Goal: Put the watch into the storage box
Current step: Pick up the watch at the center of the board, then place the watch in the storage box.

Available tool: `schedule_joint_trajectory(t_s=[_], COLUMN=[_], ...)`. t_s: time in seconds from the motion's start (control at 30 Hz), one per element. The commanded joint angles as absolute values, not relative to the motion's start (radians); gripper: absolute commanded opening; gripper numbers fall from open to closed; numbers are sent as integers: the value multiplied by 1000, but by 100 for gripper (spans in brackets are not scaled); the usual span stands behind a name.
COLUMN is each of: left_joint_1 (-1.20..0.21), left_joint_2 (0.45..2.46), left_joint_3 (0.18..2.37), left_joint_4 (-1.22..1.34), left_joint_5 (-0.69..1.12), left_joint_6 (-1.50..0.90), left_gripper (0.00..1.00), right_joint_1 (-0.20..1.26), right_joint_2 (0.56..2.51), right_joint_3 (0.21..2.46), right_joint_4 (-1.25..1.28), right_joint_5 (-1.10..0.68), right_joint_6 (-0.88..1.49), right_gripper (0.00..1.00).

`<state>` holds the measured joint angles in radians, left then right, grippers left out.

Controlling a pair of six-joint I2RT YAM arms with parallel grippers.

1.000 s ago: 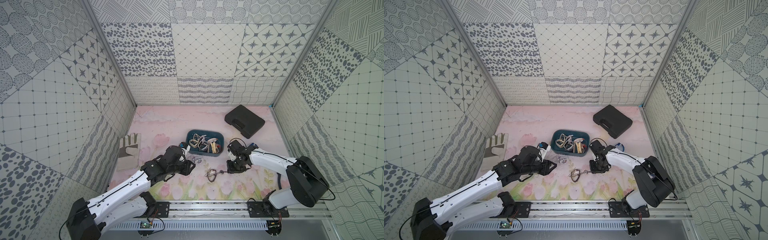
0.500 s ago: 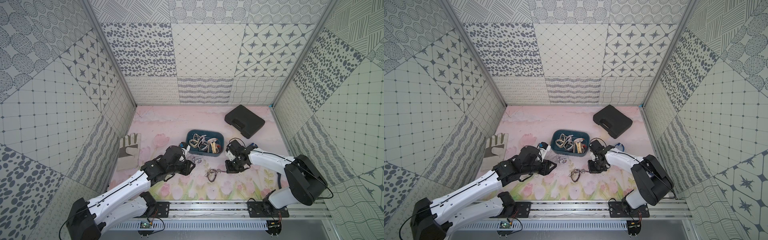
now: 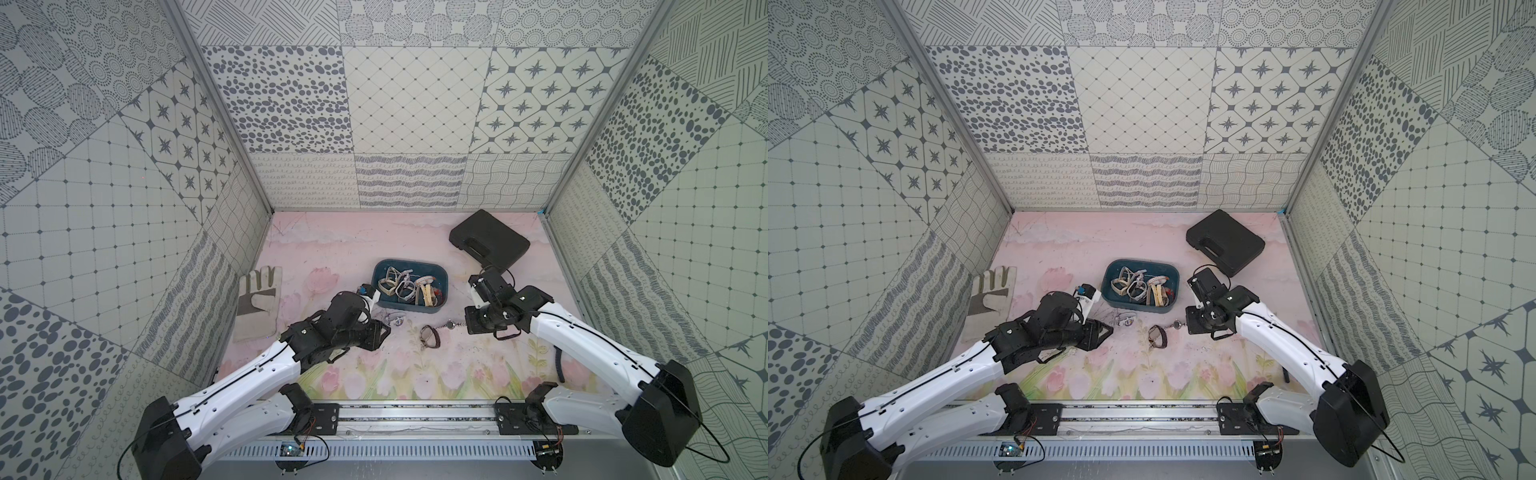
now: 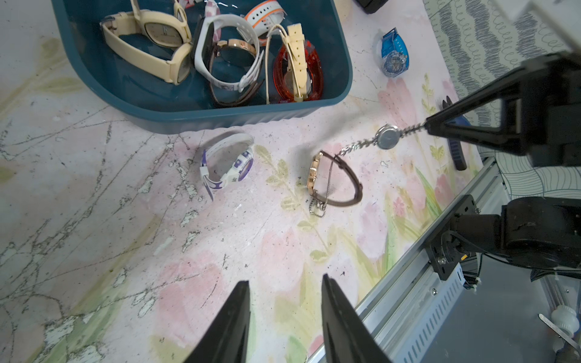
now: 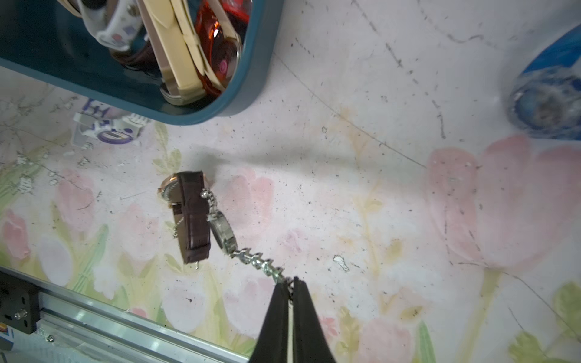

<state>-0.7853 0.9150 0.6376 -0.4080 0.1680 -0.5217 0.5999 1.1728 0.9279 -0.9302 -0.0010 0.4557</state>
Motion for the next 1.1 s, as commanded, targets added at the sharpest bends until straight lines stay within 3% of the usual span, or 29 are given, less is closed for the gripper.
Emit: schedule_joint_trajectory(t_s=[0.0, 0.67, 1.07], left_joint_1=[-787, -787, -787], left_joint_2=[914, 928, 922], left_joint_3=[645, 650, 655], left_joint_4=[-387, -393, -403], left_joint_5=[154, 150, 148], left_joint_6=[-515, -514, -518], left_gripper=[42, 42, 42], right_joint_1=[598, 601, 598], right_joint_2=[1126, 1110, 1232], right_joint_3=[1001, 1302, 1407], right_joint_4=[-1050, -1064, -972], right_joint_5=[122, 35, -15], right_joint_6=[448, 363, 316], right_gripper=[0, 0, 0])
